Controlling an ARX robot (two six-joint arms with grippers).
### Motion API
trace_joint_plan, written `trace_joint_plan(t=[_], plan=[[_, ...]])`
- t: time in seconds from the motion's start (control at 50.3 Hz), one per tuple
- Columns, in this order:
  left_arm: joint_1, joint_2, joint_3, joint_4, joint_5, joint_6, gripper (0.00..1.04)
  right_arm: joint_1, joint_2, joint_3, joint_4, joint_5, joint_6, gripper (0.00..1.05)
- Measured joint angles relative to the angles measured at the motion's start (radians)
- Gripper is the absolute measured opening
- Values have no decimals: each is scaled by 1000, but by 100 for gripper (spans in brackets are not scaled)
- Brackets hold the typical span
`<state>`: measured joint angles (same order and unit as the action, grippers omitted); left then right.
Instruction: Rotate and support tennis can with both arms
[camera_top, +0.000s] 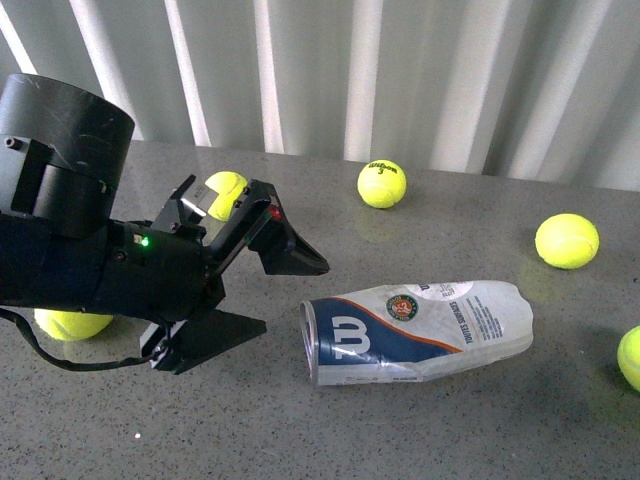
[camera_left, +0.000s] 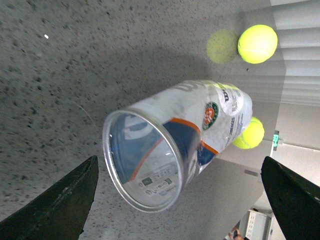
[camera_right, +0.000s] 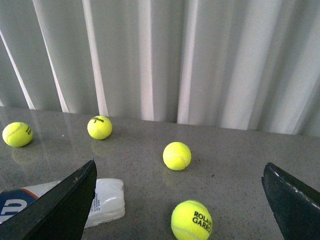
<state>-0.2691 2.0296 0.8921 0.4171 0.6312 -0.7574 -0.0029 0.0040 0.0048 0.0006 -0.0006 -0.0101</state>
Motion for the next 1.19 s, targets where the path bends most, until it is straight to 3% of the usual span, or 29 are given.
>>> trace_joint_plan(t=[0.597,1.034,1.193], plan=[[-131,31,-40,154,-37,-167,98,0,0,0,0,0,0,98],[-154,31,-54,171,-80,-192,33,0,0,0,0,0,0,98],[-156,30,-55,173,-81,-199,5,0,0,0,0,0,0,98]])
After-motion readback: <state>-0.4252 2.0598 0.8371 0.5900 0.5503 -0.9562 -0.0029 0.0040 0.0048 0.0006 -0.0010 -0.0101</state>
